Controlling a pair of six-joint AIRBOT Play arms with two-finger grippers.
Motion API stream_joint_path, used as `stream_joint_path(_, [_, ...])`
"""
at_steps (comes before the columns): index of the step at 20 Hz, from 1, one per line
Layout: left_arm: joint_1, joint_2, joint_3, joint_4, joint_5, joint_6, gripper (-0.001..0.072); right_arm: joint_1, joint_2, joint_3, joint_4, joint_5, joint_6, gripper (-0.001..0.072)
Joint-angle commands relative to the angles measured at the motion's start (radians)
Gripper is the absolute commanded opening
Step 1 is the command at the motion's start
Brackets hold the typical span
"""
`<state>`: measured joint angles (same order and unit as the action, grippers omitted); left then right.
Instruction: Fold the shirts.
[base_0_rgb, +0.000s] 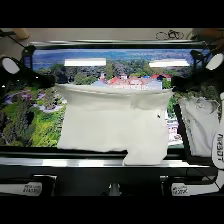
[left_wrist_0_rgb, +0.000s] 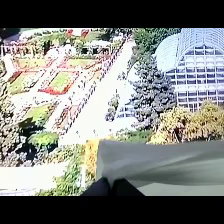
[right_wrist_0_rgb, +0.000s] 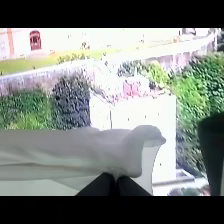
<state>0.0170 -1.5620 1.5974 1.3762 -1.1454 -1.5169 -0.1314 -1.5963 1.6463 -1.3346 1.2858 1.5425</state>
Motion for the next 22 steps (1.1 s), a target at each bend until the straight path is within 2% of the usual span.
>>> stream_joint_path(1, [0.005,-0.145,0.030,-0.034,0.120,-0.011,0.0028,0.021,-0.127,-0.007,0.075,-0.244,0.101,0.0024])
stream_joint_path(3, [0.010,-0.176,0.076,-0.034,0.109,-0.011,0.0028,0.021,-0.122,0.002,0.113,-0.241,0.094,0.0024])
stream_joint_path(4, [0.014,-0.178,0.098,-0.033,0.078,0.011,0.0028,0.021,-0.112,0.015,0.116,-0.171,0.072,0.0024])
stream_joint_path(6, [0.028,-0.176,0.137,-0.029,-0.059,0.069,0.0028,0.021,-0.074,0.020,0.090,0.071,0.031,0.0024])
stream_joint_path(8, [0.032,-0.191,0.110,-0.030,-0.230,0.053,0.0028,0.040,-0.068,-0.041,0.023,0.252,0.032,0.0024])
stream_joint_path(10, [0.025,-0.224,0.029,-0.033,-0.330,0.048,0.0028,0.071,-0.068,-0.193,0.009,0.220,0.054,0.0024])
stream_joint_path(12, [0.023,-0.245,-0.026,-0.057,-0.355,0.038,0.0054,0.095,-0.068,-0.310,0.013,0.133,0.093,0.0027])
stream_joint_path(13, [0.026,-0.244,-0.023,-0.089,-0.360,0.040,0.0251,0.095,-0.068,-0.315,0.013,0.126,0.125,0.0156])
stream_joint_path(14, [0.031,-0.232,-0.007,-0.112,-0.374,0.040,0.0505,0.090,-0.055,-0.303,0.015,0.145,0.129,0.0328])
stream_joint_path(15, [0.039,-0.211,0.012,-0.111,-0.389,0.049,0.0537,0.080,-0.029,-0.284,0.007,0.169,0.108,0.0406])
stream_joint_path(16, [0.053,-0.181,0.016,-0.109,-0.399,0.051,0.0537,0.063,0.012,-0.273,-0.001,0.197,0.088,0.0434])
stream_joint_path(17, [0.072,-0.145,0.009,-0.109,-0.412,0.051,0.0537,0.039,0.055,-0.274,-0.013,0.223,0.084,0.0503])
stream_joint_path(19, [0.102,-0.061,-0.083,-0.109,-0.415,0.051,0.0537,-0.017,0.131,-0.325,-0.026,0.269,0.075,0.0503])
stream_joint_path(22, [0.125,0.080,-0.404,-0.109,-0.339,0.053,0.0535,-0.059,0.268,-0.555,-0.045,0.244,0.061,0.0500])
